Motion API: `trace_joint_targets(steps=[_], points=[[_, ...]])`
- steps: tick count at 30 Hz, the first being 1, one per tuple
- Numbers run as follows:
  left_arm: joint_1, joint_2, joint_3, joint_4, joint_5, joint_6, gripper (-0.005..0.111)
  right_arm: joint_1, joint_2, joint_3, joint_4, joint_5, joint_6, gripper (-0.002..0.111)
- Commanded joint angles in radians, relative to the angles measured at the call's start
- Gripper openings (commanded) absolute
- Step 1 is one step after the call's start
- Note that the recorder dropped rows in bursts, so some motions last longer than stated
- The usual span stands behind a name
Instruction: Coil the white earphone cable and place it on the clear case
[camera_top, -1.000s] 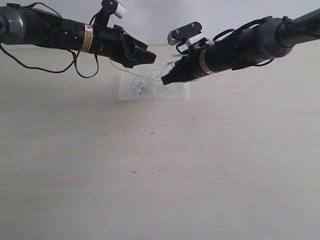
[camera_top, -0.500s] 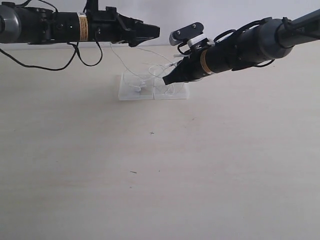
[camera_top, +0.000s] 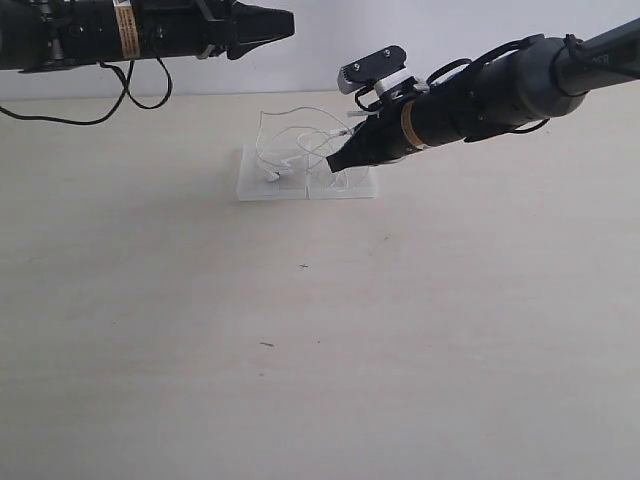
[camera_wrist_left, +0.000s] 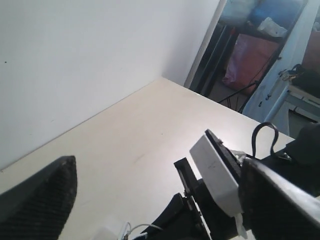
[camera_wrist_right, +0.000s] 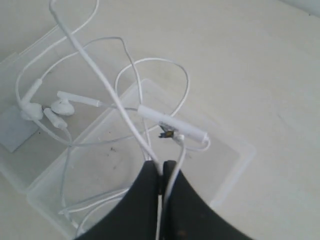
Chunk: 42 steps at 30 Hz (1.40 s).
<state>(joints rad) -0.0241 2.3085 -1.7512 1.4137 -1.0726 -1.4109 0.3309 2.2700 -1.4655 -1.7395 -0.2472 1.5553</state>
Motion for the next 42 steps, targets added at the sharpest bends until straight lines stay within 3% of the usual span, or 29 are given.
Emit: trace_joint_targets(steps=[1,12,16,20,23,34,38,42], points=[[0.002,-0.012,-0.005,0.004,-0.011,-0.008,0.084,-0.001,0.0,-0.008,-0.005,0.005,0.002,0.0],[0.002,-0.012,-0.005,0.054,-0.006,-0.008,0.084,-0.001,-0.008,-0.008,-0.005,-0.082,-0.003,0.003],[0.002,-0.012,-0.005,0.056,-0.006,-0.011,0.084,-0.001,-0.014,-0.008,-0.005,-0.06,-0.009,0.022],[0.002,-0.012,-0.005,0.058,-0.006,-0.013,0.083,-0.001,-0.025,-0.008,-0.005,-0.008,-0.005,0.05],[0.002,-0.012,-0.005,0.067,-0.006,-0.018,0.083,-0.001,-0.036,-0.008,-0.005,-0.022,0.0,0.062],[0.003,-0.012,-0.005,0.103,-0.014,-0.031,0.082,-0.001,-0.088,-0.008,-0.005,-0.142,0.021,0.062],[0.007,-0.012,-0.005,0.134,-0.087,-0.034,0.063,-0.014,-0.162,0.026,-0.005,-0.147,0.044,0.059],[0.024,-0.017,-0.005,0.134,-0.148,-0.118,0.018,-0.047,-0.262,0.113,-0.005,-0.145,0.08,0.04]])
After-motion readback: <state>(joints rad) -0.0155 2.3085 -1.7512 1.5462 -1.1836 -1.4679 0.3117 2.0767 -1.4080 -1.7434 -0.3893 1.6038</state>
